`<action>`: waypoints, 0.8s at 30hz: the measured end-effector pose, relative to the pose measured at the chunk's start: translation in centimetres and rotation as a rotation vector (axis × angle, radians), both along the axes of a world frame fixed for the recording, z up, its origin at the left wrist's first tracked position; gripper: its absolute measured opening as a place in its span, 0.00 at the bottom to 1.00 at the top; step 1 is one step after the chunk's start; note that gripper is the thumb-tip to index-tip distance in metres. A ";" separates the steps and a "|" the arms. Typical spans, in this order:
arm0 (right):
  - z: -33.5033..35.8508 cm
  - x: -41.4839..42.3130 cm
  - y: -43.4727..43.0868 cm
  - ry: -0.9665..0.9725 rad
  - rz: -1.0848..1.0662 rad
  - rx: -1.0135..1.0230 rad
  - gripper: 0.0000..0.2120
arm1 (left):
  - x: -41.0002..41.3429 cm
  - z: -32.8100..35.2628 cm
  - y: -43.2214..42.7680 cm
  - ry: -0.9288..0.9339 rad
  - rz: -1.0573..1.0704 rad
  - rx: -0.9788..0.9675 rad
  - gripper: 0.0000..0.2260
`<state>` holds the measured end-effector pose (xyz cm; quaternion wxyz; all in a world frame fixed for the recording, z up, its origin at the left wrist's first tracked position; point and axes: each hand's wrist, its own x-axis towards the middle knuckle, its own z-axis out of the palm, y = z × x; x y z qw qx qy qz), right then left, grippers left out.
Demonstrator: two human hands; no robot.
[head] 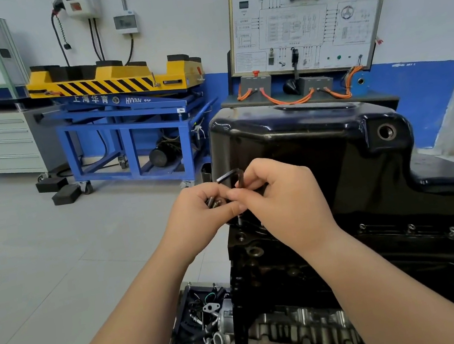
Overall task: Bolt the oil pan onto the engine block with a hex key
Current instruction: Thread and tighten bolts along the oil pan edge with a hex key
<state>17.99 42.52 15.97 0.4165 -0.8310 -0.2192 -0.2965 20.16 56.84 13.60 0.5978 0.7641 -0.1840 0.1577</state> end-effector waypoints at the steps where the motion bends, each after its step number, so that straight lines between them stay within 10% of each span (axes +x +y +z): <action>1: 0.0 0.0 0.0 0.002 -0.003 -0.014 0.05 | 0.0 0.0 0.1 0.001 0.004 0.005 0.09; 24: 0.0 -0.5 -0.5 0.173 0.215 0.104 0.14 | 0.0 0.2 0.0 0.022 -0.095 -0.029 0.15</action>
